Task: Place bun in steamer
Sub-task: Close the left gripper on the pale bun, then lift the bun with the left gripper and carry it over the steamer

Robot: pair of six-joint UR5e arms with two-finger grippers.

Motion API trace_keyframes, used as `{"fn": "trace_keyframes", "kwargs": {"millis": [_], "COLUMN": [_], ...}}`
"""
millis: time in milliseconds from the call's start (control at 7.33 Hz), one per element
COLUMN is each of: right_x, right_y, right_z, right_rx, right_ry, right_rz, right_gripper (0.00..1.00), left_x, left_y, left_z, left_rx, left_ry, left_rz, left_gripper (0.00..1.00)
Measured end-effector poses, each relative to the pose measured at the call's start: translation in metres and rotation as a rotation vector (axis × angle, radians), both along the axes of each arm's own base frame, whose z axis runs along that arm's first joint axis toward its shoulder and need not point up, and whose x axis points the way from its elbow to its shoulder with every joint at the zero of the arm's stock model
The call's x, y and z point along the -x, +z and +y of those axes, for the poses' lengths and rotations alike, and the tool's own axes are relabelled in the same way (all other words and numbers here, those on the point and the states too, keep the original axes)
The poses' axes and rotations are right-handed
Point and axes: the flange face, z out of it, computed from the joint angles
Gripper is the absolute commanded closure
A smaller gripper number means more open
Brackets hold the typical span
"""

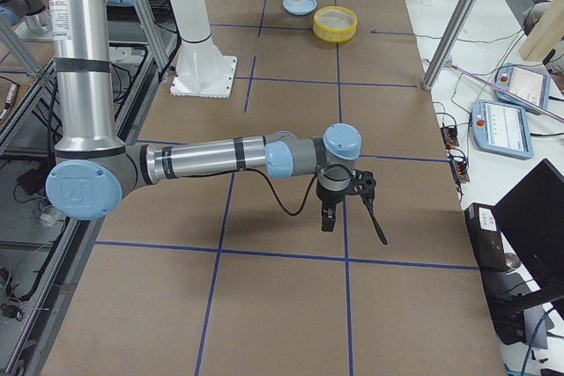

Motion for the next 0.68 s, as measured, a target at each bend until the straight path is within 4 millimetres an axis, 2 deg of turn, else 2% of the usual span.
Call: {"fn": "trace_keyframes", "kwargs": {"millis": [409, 682], "right_x": [0.000, 0.000], "right_y": [0.000, 0.000], "right_z": [0.000, 0.000], "right_rx": [0.000, 0.000], "right_ry": [0.000, 0.000], "right_rz": [0.000, 0.000], "right_gripper": [0.00, 0.00], "left_x": [0.017, 0.017], "left_y": [-0.028, -0.052], "left_z": [-0.005, -0.013], "left_rx": [0.025, 0.028], "left_ry": [0.003, 0.004], "left_rz": [0.061, 0.059], "left_gripper": [0.71, 0.72]}}
